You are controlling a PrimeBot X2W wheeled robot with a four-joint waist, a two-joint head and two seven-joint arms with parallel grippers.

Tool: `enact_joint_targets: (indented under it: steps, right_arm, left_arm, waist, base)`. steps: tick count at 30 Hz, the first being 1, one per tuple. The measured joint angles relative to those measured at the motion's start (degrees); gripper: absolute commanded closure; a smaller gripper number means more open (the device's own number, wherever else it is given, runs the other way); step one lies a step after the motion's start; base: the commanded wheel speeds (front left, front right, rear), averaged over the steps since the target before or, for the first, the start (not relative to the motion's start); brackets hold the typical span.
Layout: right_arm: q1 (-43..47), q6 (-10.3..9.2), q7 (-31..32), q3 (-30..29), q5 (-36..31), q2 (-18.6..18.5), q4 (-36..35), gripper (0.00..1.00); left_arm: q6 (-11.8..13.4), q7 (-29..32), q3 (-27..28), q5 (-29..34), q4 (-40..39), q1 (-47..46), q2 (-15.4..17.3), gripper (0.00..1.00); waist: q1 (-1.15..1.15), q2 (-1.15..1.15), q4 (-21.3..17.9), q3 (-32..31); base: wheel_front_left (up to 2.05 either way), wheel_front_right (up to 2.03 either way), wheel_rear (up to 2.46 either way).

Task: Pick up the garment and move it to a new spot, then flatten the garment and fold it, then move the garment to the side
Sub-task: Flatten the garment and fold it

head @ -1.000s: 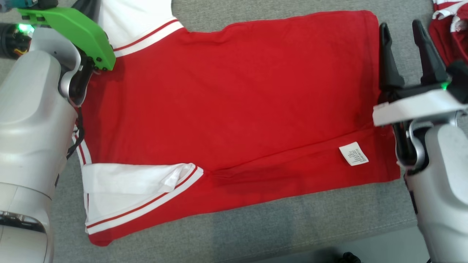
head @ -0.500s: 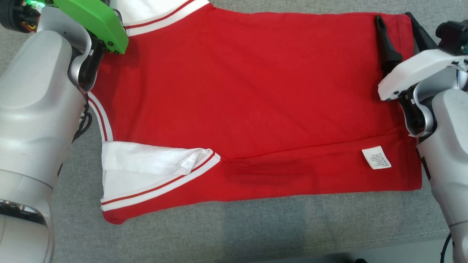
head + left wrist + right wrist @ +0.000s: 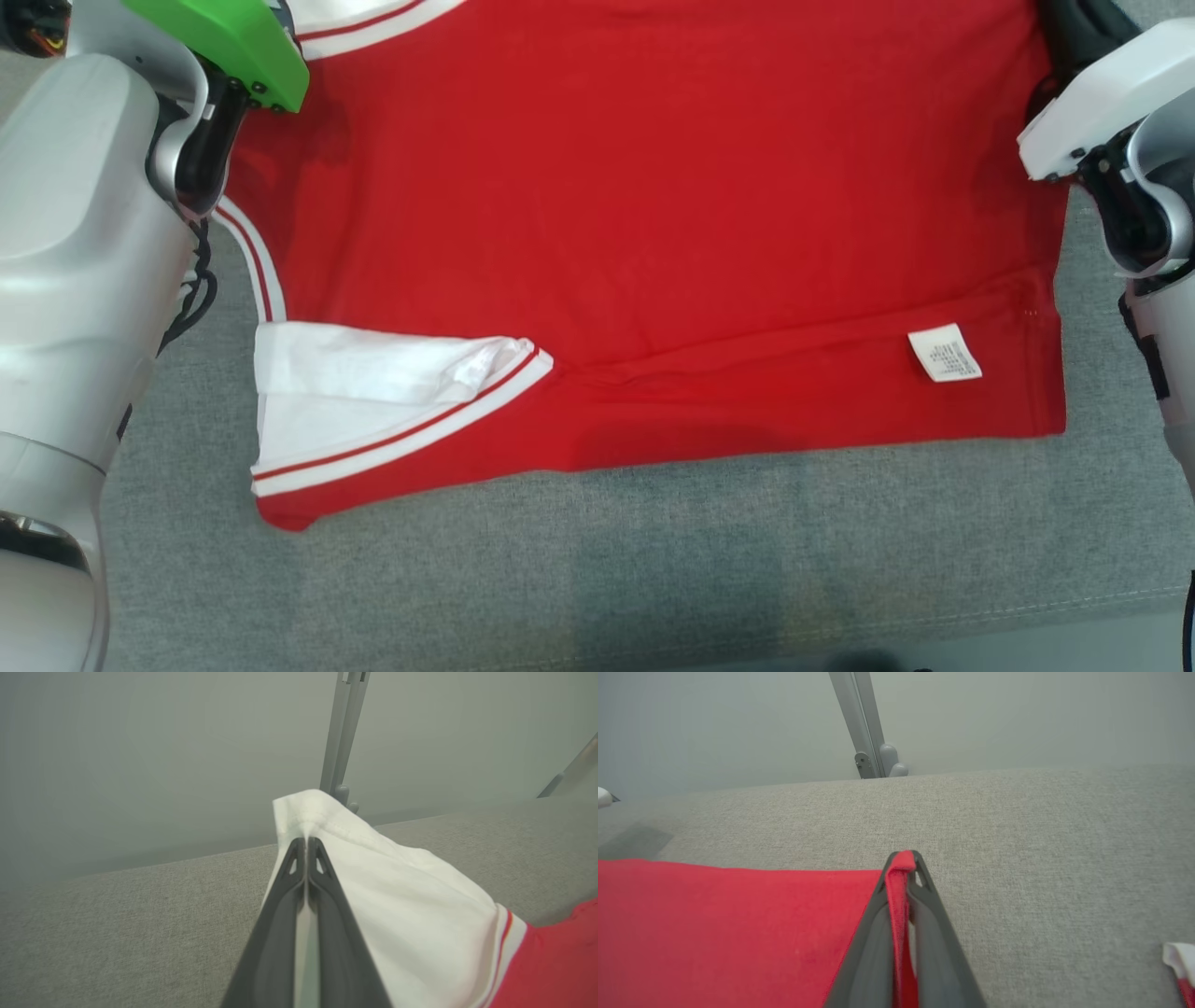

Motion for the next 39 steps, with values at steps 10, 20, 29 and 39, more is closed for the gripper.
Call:
enact_joint_targets:
  steps: [10, 20, 29, 39]
  right_arm:
    - [2.2, 0.00, -3.1, -0.2, 0.1, -1.2, -6.5, 1.00]
    - [15.5, -0.01, -12.4, 0.1, -8.5, -4.6, -16.8, 1.00]
    - [25.6, -0.01, -16.3, -2.5, -13.2, -3.2, -19.3, 1.00]
    - [30.8, -0.01, -19.0, -4.4, -13.0, -0.3, -14.9, 0.64]
  left_arm:
    - [0.6, -2.8, 1.2, 0.7, -6.9, 0.9, 2.7, 1.00]
    - [10.7, -3.1, 9.0, 9.4, -36.7, 23.2, 6.9, 1.00]
    - [18.7, -3.1, 10.9, 11.7, -56.8, 46.3, 10.3, 1.00]
    - [20.7, -2.2, 9.7, 6.1, -58.0, 57.0, 9.3, 0.66]
  waist:
    - [0.00, 0.00, 0.9, -1.1]
    - [0.00, 0.00, 2.2, -2.1]
    - [0.00, 0.00, 2.6, -3.7]
    - [0.00, 0.00, 3.6, -5.2]
  base:
    - [0.00, 0.00, 0.00]
    - [0.00, 0.00, 0.00]
    - [0.00, 0.00, 0.00]
    - [0.00, 0.00, 0.00]
